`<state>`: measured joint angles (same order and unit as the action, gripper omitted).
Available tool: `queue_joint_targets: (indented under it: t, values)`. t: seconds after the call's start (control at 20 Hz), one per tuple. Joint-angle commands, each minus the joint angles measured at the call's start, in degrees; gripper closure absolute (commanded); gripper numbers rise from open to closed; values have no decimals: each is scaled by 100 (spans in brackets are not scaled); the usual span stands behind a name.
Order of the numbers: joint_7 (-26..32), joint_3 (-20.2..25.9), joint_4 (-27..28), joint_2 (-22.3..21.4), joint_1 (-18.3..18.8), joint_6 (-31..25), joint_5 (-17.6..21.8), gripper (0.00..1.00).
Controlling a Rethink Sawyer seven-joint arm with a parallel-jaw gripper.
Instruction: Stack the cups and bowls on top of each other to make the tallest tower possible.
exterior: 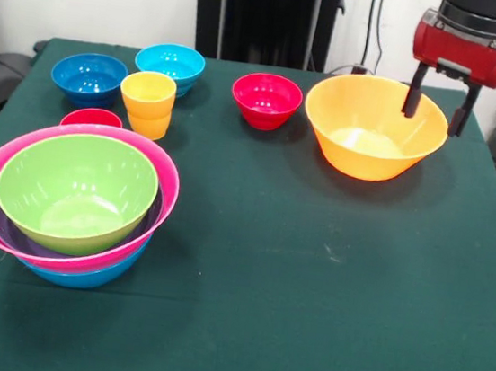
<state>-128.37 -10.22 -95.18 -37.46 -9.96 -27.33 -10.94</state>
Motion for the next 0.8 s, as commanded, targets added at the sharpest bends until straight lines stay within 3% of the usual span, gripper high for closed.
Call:
queue_joint_targets:
  t: [0.05, 0.8]
  values:
    - [-1106, 262, -313, 165, 13, 118, -258, 0]
    - [-1026, 318, -445, 253, 8, 453, -418, 0]
